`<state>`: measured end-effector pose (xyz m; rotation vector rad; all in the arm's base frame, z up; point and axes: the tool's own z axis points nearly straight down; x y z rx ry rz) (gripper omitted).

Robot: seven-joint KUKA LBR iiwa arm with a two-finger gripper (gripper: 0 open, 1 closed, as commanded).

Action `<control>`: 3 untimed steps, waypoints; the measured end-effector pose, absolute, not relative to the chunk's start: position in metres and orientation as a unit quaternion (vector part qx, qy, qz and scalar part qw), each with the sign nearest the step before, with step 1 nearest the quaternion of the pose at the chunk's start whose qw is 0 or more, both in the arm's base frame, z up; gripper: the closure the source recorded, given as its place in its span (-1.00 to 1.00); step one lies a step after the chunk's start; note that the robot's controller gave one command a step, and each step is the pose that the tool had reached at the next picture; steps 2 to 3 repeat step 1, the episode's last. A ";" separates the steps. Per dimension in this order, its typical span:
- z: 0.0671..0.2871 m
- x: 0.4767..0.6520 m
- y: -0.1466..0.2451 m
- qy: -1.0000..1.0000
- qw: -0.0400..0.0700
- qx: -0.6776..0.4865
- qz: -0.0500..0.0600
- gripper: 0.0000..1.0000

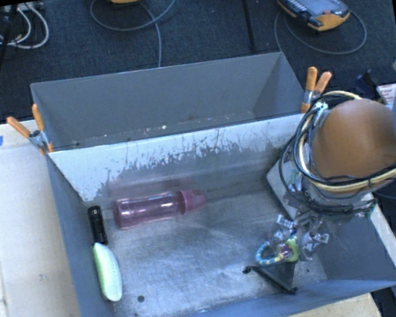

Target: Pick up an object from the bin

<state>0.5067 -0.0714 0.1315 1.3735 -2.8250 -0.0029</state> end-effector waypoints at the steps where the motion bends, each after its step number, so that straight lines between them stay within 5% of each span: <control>1: 0.220 0.503 -0.065 -0.896 0.000 0.443 -0.001 1.00; 3: 0.220 0.503 -0.065 -0.896 0.000 0.443 -0.001 1.00</control>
Offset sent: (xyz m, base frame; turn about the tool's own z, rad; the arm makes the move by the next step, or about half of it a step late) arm 0.0000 0.0000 0.0000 0.0000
